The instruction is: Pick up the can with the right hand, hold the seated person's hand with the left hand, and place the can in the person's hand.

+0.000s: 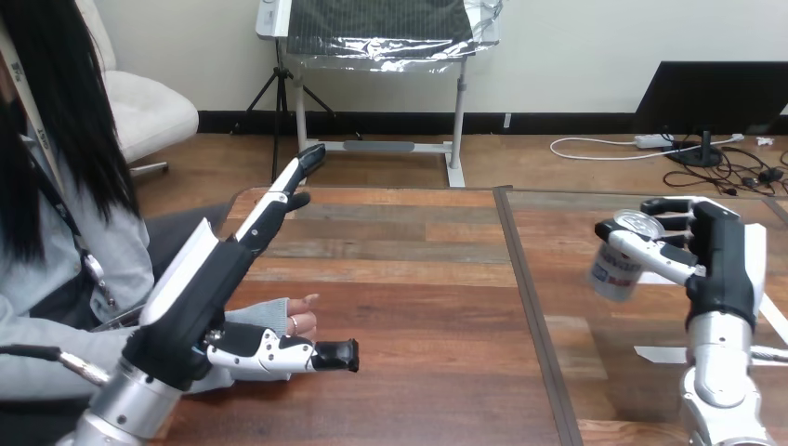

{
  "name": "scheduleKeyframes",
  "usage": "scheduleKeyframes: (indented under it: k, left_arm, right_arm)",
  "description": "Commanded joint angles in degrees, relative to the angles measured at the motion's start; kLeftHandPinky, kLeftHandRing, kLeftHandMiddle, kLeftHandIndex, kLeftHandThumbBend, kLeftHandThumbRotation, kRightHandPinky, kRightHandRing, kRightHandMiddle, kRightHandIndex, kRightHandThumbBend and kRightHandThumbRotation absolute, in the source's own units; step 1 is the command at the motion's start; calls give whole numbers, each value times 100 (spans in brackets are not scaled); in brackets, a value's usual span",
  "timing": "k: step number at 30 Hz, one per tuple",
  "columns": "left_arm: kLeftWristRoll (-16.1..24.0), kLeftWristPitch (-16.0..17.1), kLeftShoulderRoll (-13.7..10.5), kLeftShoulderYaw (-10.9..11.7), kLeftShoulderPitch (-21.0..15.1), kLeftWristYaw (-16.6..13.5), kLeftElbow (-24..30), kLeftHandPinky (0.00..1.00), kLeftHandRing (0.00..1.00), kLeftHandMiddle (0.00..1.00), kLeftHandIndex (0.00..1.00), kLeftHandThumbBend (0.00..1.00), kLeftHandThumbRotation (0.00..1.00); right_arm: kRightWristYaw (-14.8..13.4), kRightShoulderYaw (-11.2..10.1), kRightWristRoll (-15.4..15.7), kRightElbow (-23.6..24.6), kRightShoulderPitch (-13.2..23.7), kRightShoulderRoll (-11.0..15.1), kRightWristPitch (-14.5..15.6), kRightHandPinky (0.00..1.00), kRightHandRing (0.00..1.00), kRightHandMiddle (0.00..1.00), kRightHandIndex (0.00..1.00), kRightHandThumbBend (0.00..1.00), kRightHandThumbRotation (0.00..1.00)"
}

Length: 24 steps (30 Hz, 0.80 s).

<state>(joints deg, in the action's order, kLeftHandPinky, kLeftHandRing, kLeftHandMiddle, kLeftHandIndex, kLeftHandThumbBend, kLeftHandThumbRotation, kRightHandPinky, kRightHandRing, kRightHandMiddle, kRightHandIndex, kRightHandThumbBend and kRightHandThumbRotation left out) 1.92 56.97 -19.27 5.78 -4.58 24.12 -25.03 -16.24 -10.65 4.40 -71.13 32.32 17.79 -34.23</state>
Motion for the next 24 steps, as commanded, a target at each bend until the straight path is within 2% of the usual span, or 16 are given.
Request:
scheduleKeyframes:
  k: [1, 14, 17, 24]
  left_arm:
    - [165, -144, -253, 102, -268, -183, 367, 95, 100, 100, 100, 100, 42]
    - [867, -425, -647, 134, -382, -642, 436, 92, 100, 100, 100, 100, 35]
    - [951, -520, -737, 107, -405, -687, 443, 93, 100, 100, 100, 100, 31]
    - [1132, -723, -996, 43, -476, -684, 457, 96, 100, 100, 100, 100, 31]
  right_arm:
    - [15, 54, -4, 456, 437, -18, -267, 32, 37, 45, 49, 81, 0]
    - [123, 139, 5, 666, 377, -66, -461, 33, 39, 46, 48, 80, 0]
    - [148, 160, 8, 724, 354, -81, -498, 33, 39, 46, 48, 80, 0]
    - [187, 210, 14, 998, 271, -159, -555, 32, 38, 45, 47, 79, 0]
